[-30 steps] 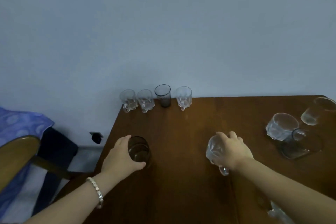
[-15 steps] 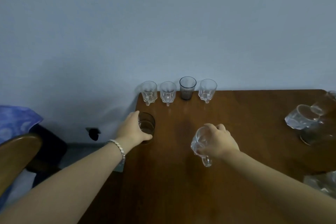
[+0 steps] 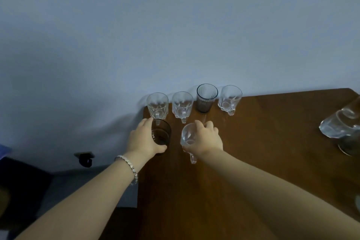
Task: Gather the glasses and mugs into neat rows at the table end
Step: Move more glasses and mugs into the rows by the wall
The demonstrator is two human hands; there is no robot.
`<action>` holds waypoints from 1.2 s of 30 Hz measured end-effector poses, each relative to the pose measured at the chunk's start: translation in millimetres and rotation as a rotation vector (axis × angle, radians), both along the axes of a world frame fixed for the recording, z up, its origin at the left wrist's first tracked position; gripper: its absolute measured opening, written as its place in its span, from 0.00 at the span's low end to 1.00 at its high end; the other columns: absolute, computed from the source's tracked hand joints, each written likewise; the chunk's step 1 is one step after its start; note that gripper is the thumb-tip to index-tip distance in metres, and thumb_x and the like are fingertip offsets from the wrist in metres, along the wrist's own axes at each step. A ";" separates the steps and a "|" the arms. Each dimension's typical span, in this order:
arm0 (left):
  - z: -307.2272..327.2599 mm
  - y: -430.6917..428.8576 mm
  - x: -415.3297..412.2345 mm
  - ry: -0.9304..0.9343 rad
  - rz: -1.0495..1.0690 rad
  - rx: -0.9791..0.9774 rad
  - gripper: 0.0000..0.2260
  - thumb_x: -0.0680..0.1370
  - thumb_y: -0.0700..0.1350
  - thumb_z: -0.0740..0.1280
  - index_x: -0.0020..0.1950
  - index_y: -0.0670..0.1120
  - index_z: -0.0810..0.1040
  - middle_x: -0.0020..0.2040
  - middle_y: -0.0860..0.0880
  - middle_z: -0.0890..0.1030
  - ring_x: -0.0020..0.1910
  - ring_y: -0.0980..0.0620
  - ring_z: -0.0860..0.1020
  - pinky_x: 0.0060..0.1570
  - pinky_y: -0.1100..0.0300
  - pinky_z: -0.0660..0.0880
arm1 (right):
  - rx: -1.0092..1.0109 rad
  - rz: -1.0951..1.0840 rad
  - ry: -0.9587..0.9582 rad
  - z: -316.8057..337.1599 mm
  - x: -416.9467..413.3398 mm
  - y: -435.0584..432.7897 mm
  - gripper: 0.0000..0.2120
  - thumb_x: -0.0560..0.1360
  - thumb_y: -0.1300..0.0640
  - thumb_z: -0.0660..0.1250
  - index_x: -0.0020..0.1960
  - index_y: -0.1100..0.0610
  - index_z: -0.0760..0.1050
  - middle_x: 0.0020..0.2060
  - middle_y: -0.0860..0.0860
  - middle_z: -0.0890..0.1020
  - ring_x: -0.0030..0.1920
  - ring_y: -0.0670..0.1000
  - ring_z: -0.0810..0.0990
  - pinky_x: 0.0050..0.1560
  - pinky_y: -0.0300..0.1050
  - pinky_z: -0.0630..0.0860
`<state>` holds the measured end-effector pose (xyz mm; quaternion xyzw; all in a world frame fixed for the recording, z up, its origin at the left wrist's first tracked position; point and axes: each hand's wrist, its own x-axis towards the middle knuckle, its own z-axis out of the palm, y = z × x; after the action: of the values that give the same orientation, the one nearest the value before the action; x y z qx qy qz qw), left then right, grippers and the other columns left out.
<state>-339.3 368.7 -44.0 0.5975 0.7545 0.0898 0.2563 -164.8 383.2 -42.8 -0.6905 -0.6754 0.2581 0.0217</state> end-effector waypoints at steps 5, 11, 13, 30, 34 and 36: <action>-4.1 -2.3 -4.0 -0.006 -0.011 0.039 0.45 0.65 0.52 0.78 0.75 0.48 0.58 0.76 0.50 0.62 0.70 0.42 0.67 0.66 0.47 0.71 | 0.009 0.017 -0.007 -12.4 -22.4 19.0 0.41 0.68 0.47 0.74 0.73 0.54 0.56 0.66 0.57 0.65 0.67 0.60 0.64 0.59 0.51 0.74; -1.4 -9.8 3.0 0.002 -0.043 0.013 0.44 0.70 0.52 0.74 0.77 0.48 0.52 0.79 0.50 0.53 0.74 0.43 0.62 0.70 0.50 0.67 | -0.028 0.007 0.064 -4.7 -5.8 -13.5 0.46 0.72 0.48 0.70 0.77 0.57 0.44 0.72 0.57 0.60 0.72 0.57 0.60 0.66 0.50 0.69; 3.4 -17.3 8.6 0.048 -0.059 -0.047 0.43 0.73 0.54 0.70 0.78 0.49 0.45 0.79 0.50 0.45 0.77 0.42 0.54 0.73 0.48 0.61 | -0.113 0.063 -0.017 1.2 18.8 -31.9 0.34 0.74 0.51 0.68 0.74 0.58 0.56 0.67 0.57 0.71 0.66 0.57 0.71 0.61 0.50 0.73; 60.3 -146.9 280.5 0.048 -0.468 -0.179 0.11 0.79 0.50 0.62 0.60 0.51 0.76 0.55 0.53 0.81 0.49 0.56 0.79 0.42 0.66 0.74 | -0.071 -0.049 -0.215 45.7 373.8 -163.6 0.20 0.75 0.53 0.65 0.65 0.55 0.71 0.63 0.54 0.74 0.63 0.56 0.74 0.62 0.51 0.73; 61.7 -176.5 335.7 0.024 -0.397 -0.212 0.11 0.79 0.50 0.62 0.60 0.52 0.76 0.55 0.54 0.80 0.47 0.58 0.78 0.39 0.68 0.71 | -0.042 -0.145 -0.360 42.4 437.4 -152.8 0.37 0.72 0.43 0.67 0.75 0.51 0.54 0.70 0.56 0.64 0.68 0.60 0.66 0.64 0.53 0.70; 62.1 -190.2 355.4 0.012 -0.353 -0.223 0.10 0.79 0.49 0.62 0.59 0.52 0.76 0.54 0.54 0.80 0.48 0.58 0.78 0.41 0.68 0.72 | -0.164 -0.223 -0.288 32.3 453.5 -146.7 0.42 0.70 0.39 0.68 0.75 0.49 0.51 0.68 0.57 0.66 0.66 0.61 0.70 0.60 0.52 0.73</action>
<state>16.2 178.5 18.1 0.6890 0.6447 -0.0441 0.3282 288.8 236.5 -10.5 -0.7903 -0.5676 0.2069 -0.1029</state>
